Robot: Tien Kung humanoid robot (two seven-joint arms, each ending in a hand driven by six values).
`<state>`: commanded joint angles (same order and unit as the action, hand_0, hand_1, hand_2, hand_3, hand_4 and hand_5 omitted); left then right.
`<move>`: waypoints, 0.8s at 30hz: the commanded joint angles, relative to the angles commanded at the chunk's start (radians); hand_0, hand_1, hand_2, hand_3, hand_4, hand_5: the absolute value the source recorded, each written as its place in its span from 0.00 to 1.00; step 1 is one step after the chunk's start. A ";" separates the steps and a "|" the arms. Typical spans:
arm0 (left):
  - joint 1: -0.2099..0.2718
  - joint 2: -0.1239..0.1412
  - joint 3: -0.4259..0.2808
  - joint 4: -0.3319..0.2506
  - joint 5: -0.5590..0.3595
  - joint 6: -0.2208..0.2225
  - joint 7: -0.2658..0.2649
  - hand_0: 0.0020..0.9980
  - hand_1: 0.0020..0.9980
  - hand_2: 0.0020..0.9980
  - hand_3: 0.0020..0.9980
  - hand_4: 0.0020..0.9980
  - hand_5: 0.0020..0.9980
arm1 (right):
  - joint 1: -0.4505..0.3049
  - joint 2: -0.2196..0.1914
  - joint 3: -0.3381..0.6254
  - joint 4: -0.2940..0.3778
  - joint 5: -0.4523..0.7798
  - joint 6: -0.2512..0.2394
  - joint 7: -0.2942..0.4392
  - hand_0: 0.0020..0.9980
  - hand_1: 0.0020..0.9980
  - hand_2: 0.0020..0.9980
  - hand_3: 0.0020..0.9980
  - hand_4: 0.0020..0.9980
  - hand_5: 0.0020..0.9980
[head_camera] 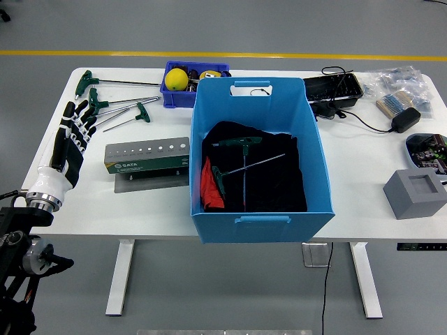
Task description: Lift tool from toolbox,place it in box,lift tool from toolbox,place it in box
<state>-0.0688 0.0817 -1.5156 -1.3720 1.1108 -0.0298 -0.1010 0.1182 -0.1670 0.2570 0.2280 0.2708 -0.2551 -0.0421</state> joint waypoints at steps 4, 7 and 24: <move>0.003 0.001 -0.002 0.001 0.002 0.001 0.002 1.00 1.00 1.00 0.98 0.95 1.00 | -0.002 0.000 0.003 0.000 -0.005 0.000 -0.002 0.64 0.62 0.70 0.55 0.76 0.66; 0.004 0.003 -0.001 0.002 0.004 0.001 0.004 1.00 1.00 1.00 0.98 0.95 1.00 | -0.003 0.000 0.006 0.000 -0.010 -0.001 -0.003 0.64 0.62 0.70 0.55 0.76 0.66; 0.004 0.000 -0.015 0.003 0.013 0.007 0.008 1.00 1.00 1.00 0.98 0.95 1.00 | 0.006 -0.002 -0.008 0.000 0.015 0.003 0.003 0.64 0.62 0.70 0.55 0.76 0.66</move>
<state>-0.0646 0.0821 -1.5303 -1.3687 1.1234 -0.0228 -0.0926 0.1245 -0.1687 0.2487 0.2276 0.2858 -0.2522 -0.0388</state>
